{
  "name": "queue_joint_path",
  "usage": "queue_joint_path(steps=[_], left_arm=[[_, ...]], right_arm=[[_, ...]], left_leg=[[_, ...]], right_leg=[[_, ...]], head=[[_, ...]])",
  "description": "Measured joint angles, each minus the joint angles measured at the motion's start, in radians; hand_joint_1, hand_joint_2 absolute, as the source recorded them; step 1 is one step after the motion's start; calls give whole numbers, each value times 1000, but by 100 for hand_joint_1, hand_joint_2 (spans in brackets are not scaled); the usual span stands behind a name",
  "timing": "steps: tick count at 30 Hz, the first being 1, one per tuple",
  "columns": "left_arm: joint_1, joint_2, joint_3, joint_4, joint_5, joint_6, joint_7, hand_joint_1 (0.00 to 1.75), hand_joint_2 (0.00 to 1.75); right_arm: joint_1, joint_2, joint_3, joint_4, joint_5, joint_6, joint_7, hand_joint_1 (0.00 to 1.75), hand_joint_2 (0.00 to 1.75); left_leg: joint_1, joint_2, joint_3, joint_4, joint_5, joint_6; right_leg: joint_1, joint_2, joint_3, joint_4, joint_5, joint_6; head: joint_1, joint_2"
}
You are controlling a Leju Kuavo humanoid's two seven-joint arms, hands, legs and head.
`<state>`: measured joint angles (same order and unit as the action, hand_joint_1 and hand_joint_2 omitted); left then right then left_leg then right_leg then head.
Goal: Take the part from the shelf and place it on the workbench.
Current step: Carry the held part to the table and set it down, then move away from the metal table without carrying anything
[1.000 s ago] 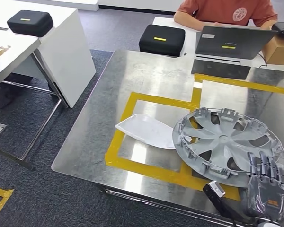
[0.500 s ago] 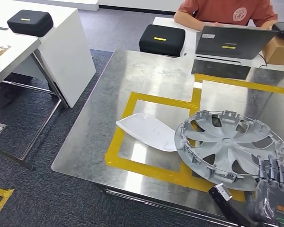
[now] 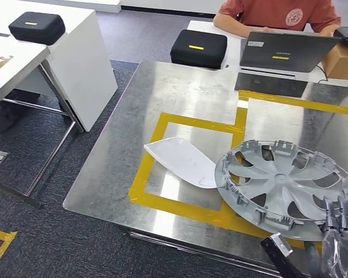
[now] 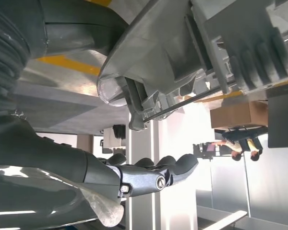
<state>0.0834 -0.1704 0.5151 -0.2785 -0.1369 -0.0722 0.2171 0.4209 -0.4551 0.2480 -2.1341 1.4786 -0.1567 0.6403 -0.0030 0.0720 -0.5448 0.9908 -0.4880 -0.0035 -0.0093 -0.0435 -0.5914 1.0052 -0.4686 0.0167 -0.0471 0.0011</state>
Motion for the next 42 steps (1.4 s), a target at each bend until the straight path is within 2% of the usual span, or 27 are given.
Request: queue_joint_path(steps=[8,13,24,42], left_arm=[[11,-9,10,-22,-5,-8,8,0,0],[78,-68,58,-174,-63,-59,87,0,0],[138,-143,141,-364,-126,-109,158,0,0],[146,-168,182,-412,-153,-122,161,0,0]], right_arm=[[27,0,-8,-28,0,-8,1,0,175],[148,0,-46,-158,51,-67,3,0,175],[188,0,-69,-217,33,-80,3,0,175],[192,0,-82,-225,25,-98,3,0,175]], left_leg=[[0,0,0,0,-1,0],[0,0,1,0,-3,1],[0,0,4,0,-4,1],[0,0,6,0,-4,1]], right_leg=[[0,0,0,0,0,0],[-1,0,1,0,-1,1],[-1,2,3,-1,-2,1],[-1,2,5,-1,-2,2]], head=[[0,0],[0,0],[0,0],[0,0]])
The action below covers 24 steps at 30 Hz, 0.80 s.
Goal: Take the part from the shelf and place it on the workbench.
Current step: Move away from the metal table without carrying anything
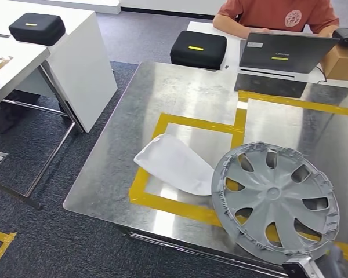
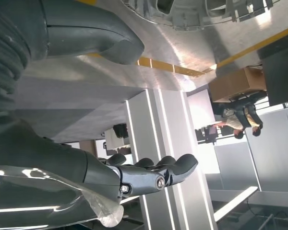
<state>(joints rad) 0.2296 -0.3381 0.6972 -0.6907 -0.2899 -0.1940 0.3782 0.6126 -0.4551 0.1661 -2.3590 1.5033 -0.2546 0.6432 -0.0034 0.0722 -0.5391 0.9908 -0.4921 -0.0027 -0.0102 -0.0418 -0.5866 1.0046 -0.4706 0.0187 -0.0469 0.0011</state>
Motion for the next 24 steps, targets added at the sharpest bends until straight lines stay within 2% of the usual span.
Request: queue_joint_path(steps=[8,10,12,14,16,19,21,24], left_arm=[[-2,-2,46,-1,-60,-38,-4,0,0],[-6,-2,60,-1,-81,-44,-12,0,0],[-9,-2,73,-1,-106,-51,-31,0,0],[-11,-2,81,-1,-132,-58,-52,0,0],[-13,-2,83,-1,-162,-60,-74,0,0],[-19,-2,89,3,-217,-59,-106,0,0],[-30,0,98,15,-248,-55,-127,0,0],[-53,6,113,48,-276,-45,-155,0,0]], right_arm=[[-30,0,-17,26,-80,23,-1,0,175],[-53,4,-21,48,-66,-11,-9,0,175],[-81,25,-24,67,-14,-98,-44,0,175],[-109,76,-38,80,37,-213,-141,0,175],[-134,163,-71,88,60,-323,-301,0,175],[-164,304,-123,94,65,-412,-505,0,175],[-179,369,-141,98,65,-427,-572,0,175],[-197,439,-154,105,65,-429,-603,0,175]], left_leg=[[0,0,0,0,0,0],[0,0,0,0,0,0],[0,0,1,0,0,0],[0,0,2,0,0,0],[1,0,2,0,0,0],[1,0,3,0,0,-1],[1,0,3,0,0,-1],[1,0,3,0,0,0]], right_leg=[[0,0,0,0,0,0],[0,0,0,0,0,0],[0,0,1,0,0,0],[0,0,1,0,0,0],[1,1,1,0,0,0],[1,1,2,0,-1,-1],[1,0,3,0,-1,-2],[1,0,4,0,-1,-1]], head=[[0,0],[0,0],[0,0],[0,0],[0,0],[0,0],[0,0],[0,0]])
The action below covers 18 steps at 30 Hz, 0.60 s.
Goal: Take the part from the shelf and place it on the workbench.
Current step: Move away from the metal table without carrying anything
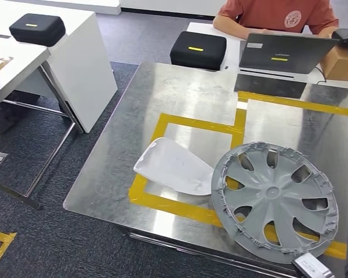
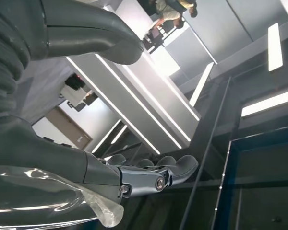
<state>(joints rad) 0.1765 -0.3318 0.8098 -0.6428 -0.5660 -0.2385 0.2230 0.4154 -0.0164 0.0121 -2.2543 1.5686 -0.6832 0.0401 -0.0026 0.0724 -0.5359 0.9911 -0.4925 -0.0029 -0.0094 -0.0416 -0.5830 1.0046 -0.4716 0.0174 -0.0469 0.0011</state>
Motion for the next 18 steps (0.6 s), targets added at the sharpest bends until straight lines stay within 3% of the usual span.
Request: queue_joint_path(steps=[6,10,12,14,15,16,17,18], left_arm=[[-41,16,25,72,-22,25,-22,0,0],[-60,28,41,120,-31,47,-32,0,0],[-72,33,47,144,-34,58,-38,0,0],[-83,38,52,168,-37,67,-43,0,0],[-88,40,55,180,-38,72,-43,0,0],[-93,43,59,192,-39,76,-44,0,0],[-96,46,62,202,-39,78,-44,0,0],[-99,48,65,211,-39,79,-44,0,0]], right_arm=[[-18,62,-11,16,0,0,-6,0,175],[-25,74,-12,21,0,0,-2,0,175],[-26,74,-12,23,0,-1,0,0,175],[-26,74,-12,27,0,-1,0,0,175],[-26,74,-12,29,0,-1,0,0,175],[-25,74,-13,31,0,-1,0,0,175],[-25,74,-14,33,0,-1,0,0,175],[-25,74,-15,34,0,-1,0,0,175]], left_leg=[[-3,0,0,10,-7,11],[-1,0,4,-1,9,27],[6,0,4,-18,25,36],[8,-1,-6,-21,33,40],[9,-1,-11,-20,36,39],[10,-1,-15,-19,39,36],[12,-1,-19,-17,42,33],[15,-1,-24,-14,44,28]], right_leg=[[-4,-1,5,-1,1,7],[-6,1,8,-3,2,23],[-8,20,-13,47,-46,31],[-11,36,-58,170,-124,41],[-13,38,-78,228,-150,46],[-15,38,-83,258,-157,50],[-18,38,-69,248,-145,55],[-23,36,-34,195,-117,60]], head=[[0,0],[0,0],[1,0],[2,0],[2,0],[1,0],[1,0],[1,0]])
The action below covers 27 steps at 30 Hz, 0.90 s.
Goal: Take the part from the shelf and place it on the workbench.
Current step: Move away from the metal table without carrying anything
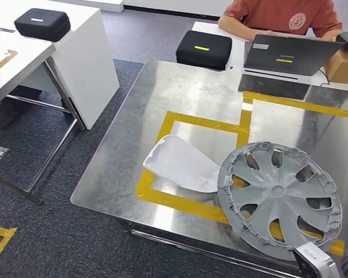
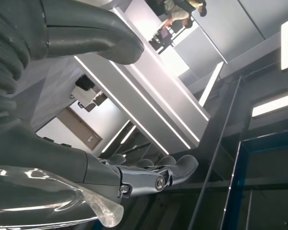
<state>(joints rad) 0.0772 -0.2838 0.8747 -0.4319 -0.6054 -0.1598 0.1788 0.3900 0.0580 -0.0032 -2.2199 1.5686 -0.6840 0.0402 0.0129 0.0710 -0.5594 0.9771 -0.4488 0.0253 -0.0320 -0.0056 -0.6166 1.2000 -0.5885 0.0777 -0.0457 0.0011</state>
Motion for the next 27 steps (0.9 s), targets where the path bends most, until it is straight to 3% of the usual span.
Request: queue_joint_path(steps=[2,3,4,7,9,11,12,13,14,15,17,19,22,24,27], left_arm=[[-7,5,3,14,-1,2,-1,0,0],[-11,9,5,22,-1,6,-2,0,0],[-15,12,6,29,-2,10,-4,0,0],[-25,23,12,53,-2,23,-8,0,0],[-29,29,18,68,-2,30,-11,0,0],[-32,34,22,80,-2,34,-12,0,0],[-34,36,24,86,-2,35,-12,0,0],[-36,38,25,91,-1,36,-12,0,0],[-38,40,27,95,-1,39,-12,0,0],[-41,42,29,100,-1,42,-12,0,0],[-46,49,31,110,-1,53,-12,0,0],[-52,55,35,121,-1,63,-12,0,0],[-61,59,42,136,-1,72,-12,0,0],[-67,62,47,144,-1,76,-12,0,0],[-71,64,51,152,-1,85,-12,0,0]], right_arm=[[-1,0,-2,1,0,0,0,0,175],[-1,0,-2,2,0,0,0,0,175],[-1,0,-3,3,0,0,0,0,175],[1,1,-5,4,0,1,2,0,175],[0,2,-7,5,0,2,2,0,175],[-1,3,-8,5,0,2,2,0,175],[-1,3,-8,5,0,3,2,0,175],[-1,3,-8,5,0,3,2,0,175],[-1,3,-8,6,0,3,2,0,175],[-1,3,-9,6,0,4,3,0,175],[-1,3,-9,6,0,6,6,0,175],[-1,3,-9,7,0,8,9,0,175],[-1,3,-9,8,0,12,12,0,175],[0,3,-10,9,0,18,14,0,175],[2,3,-10,12,0,27,19,0,175]], left_leg=[[6,-1,-11,12,2,-13],[6,-3,-16,19,3,-20],[5,-5,-20,26,4,-27],[6,-11,-26,37,3,-45],[9,-34,-39,83,-53,-53],[8,-56,-70,202,-151,-54],[7,-60,-83,265,-189,-52],[5,-62,-86,306,-207,-48],[3,-62,-73,312,-205,-42],[-1,-63,-42,277,-185,-34],[-11,-70,51,131,-134,-8],[-20,-76,110,22,-108,7],[-27,-73,107,-6,-86,9],[-22,-66,93,-21,-60,17],[-21,-55,50,-22,-23,26]], right_leg=[[-6,-5,89,-142,46,11],[-6,-5,115,-186,56,8],[-4,-3,124,-205,54,1],[-1,2,104,-199,50,-35],[0,2,92,-198,60,-55],[6,3,79,-197,75,-68],[10,4,72,-196,83,-71],[14,6,64,-195,91,-73],[19,8,55,-194,99,-74],[23,10,47,-193,106,-74],[30,14,34,-193,119,-73],[30,16,26,-194,133,-66],[23,17,19,-198,152,-46],[22,15,2,-175,118,-36],[20,13,-51,-13,-15,-24]], head=[[1,0],[2,0],[2,0],[-1,0],[-5,0],[-10,0],[-11,0],[-12,0],[-12,0],[-12,0],[-12,0],[-12,0],[-13,0],[-10,0],[-4,0]])
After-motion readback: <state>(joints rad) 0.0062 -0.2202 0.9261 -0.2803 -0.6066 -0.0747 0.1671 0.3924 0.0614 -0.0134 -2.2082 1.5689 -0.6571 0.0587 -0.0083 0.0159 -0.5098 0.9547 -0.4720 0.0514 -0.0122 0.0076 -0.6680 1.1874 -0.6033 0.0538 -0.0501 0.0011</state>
